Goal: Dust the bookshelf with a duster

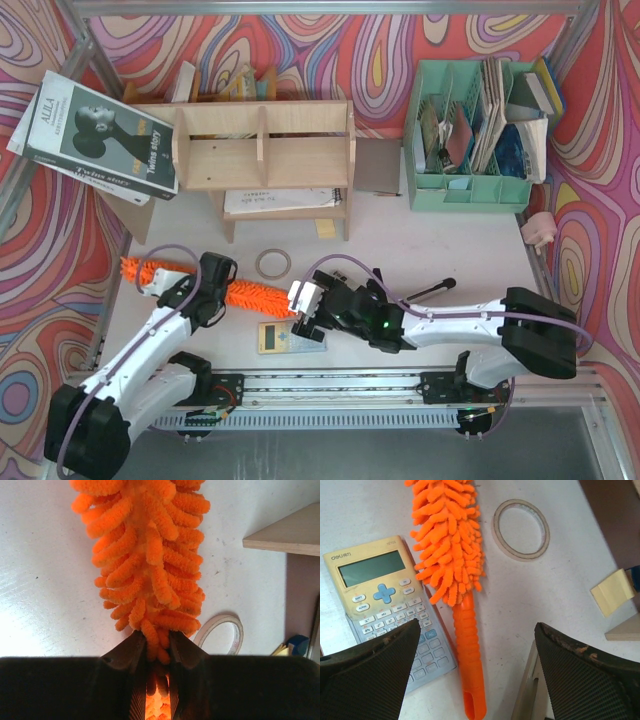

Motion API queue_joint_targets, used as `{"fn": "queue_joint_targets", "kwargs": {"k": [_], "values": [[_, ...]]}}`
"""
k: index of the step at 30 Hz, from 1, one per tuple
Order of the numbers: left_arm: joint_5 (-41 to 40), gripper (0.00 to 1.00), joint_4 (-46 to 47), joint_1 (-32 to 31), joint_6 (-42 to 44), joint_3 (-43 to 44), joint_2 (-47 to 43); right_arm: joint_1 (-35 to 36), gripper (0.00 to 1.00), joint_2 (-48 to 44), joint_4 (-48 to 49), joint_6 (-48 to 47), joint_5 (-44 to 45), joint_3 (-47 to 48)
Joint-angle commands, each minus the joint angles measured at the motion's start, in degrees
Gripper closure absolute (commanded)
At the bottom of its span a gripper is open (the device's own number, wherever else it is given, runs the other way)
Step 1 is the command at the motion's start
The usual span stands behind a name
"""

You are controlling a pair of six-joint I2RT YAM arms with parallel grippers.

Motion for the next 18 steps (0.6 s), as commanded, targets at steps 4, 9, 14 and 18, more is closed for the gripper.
{"fn": "queue_joint_targets", "kwargs": {"k": [4,9,14,18], "values": [[-2.2,0.87,-2.1,0.7,0.7,4.1,-4.0,-1.0,0.16,2.7,-2.1,-1.3,-2.9,2.5],[-1.0,0.9,-2.4,1.2,1.6,5.4,-5.7,-2.4,0.16,4.2,-1.7,-1.1,-3.7,2.9],[-0.1,0.94,-3.7,1.4,1.3,6.2,-7.5,-3.1,0.17,5.8,-0.3,-1.2,-2.4,3.3],[0.7,0.99,-4.5,1.5,1.5,6.6,-8.8,-4.1,0.18,6.7,-0.5,-1.9,-3.3,4.3]]}}
